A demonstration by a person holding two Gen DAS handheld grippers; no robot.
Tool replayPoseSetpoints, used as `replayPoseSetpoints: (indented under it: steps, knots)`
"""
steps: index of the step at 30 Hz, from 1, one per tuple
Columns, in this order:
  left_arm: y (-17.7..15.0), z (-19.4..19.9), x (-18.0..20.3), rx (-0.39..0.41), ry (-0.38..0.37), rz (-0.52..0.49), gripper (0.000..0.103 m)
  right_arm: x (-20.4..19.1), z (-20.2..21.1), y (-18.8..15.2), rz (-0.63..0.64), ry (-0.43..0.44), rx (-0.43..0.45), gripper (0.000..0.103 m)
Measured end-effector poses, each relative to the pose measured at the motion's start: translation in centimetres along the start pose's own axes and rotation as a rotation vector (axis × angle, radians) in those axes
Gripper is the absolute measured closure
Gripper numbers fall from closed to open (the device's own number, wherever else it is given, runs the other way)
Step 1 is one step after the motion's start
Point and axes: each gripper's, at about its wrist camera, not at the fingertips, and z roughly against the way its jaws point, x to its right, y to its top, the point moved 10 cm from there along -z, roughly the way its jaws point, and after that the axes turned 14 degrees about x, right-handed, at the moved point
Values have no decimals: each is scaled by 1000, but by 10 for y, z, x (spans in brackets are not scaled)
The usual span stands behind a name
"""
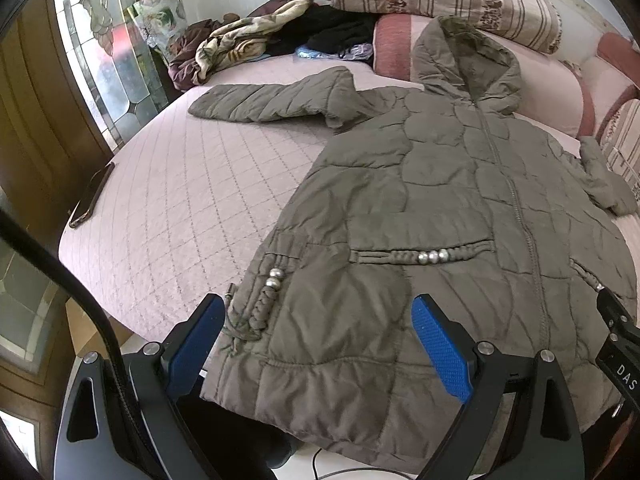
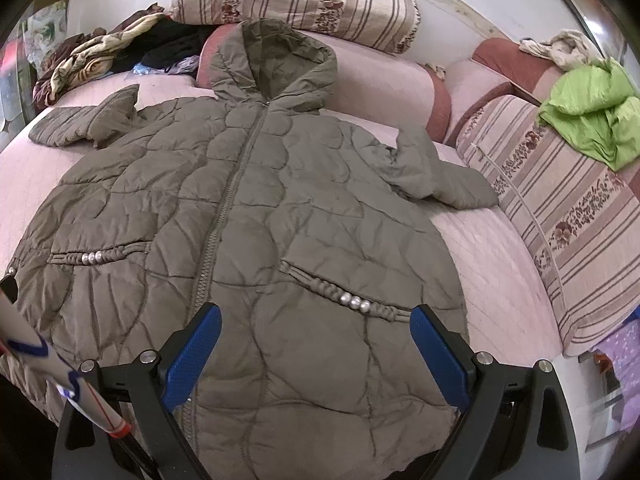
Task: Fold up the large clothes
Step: 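Grasp the jacket sleeve cuff with the left gripper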
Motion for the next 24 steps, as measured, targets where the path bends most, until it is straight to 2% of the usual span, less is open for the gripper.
replayPoseSetpoints:
  steps: [6, 12, 16, 21, 24]
  knots:
    - [3, -13, -18, -9, 33, 7, 9, -16, -5, 4, 24, 19, -4, 6]
    - [25, -37, -56, 19, 116, -2, 12, -27, -13, 6, 29, 49, -2, 6]
    - [38, -68, -86, -27, 75, 88, 12, -31, -20, 5, 24, 68, 8, 6]
    - [54, -102, -120, -76, 106, 144, 12, -30, -29, 4, 7, 85, 4, 6]
    - [75, -124, -137, -68, 114, 158, 12, -29, -36, 2, -4, 103, -7, 7]
